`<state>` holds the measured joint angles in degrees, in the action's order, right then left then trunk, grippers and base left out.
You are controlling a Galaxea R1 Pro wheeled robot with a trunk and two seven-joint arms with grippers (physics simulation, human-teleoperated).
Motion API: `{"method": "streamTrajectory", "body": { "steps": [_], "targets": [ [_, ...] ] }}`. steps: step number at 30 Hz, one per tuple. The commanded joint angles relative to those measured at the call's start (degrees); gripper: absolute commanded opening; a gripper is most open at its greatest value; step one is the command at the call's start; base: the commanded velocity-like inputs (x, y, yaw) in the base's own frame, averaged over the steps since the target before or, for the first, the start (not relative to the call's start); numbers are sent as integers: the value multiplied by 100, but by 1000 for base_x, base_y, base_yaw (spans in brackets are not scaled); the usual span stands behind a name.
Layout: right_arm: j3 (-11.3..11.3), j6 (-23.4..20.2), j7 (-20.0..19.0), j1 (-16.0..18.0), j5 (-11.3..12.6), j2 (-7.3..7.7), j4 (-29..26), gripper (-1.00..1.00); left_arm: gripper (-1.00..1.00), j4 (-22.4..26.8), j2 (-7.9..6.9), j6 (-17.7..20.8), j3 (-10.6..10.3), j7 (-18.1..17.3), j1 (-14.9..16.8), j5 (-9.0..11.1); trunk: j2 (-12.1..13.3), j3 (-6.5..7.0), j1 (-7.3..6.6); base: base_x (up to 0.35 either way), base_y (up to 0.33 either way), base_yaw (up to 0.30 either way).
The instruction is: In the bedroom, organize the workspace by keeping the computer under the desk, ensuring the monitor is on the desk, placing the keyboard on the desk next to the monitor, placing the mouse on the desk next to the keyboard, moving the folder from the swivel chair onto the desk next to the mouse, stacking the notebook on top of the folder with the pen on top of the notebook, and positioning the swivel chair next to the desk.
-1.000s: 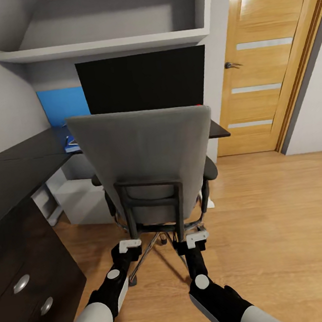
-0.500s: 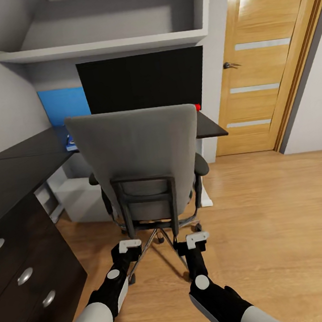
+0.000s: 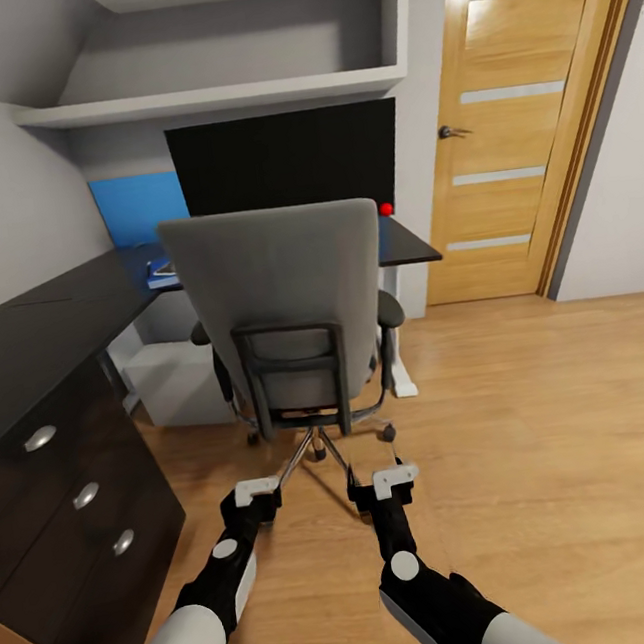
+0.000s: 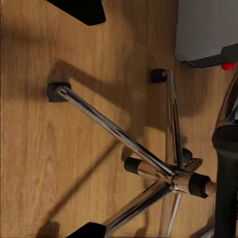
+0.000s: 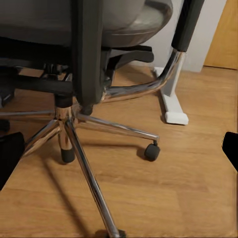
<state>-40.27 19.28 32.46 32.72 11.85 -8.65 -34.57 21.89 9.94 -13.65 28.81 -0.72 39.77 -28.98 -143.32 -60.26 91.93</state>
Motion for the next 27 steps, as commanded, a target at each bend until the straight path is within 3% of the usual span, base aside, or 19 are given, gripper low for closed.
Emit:
{"method": "streamTrajectory", "body": {
  "steps": [1,6,15,23,27],
  "targets": [
    [-42,31,32,8,58,4,3,100,100,-1,6,-24,45,-9,5,60,-2,-5,-5,-327,0,0],
    [-42,31,32,7,55,4,14,100,100,2,4,-24,39,-20,5,358,-2,-5,-5,-324,0,0],
    [-30,31,32,9,61,4,205,100,100,-1,-97,-29,37,-13,5,438,-2,-5,-5,-305,0,0],
    [-3,247,-34,10,110,1,622,100,100,-192,-167,-53,49,-4,5,511,-1,17,-7,-71,0,0],
    [1,373,-44,11,114,3,723,100,100,-260,-243,-129,73,58,5,795,4,106,-18,-10,0,0]
  ]
}}
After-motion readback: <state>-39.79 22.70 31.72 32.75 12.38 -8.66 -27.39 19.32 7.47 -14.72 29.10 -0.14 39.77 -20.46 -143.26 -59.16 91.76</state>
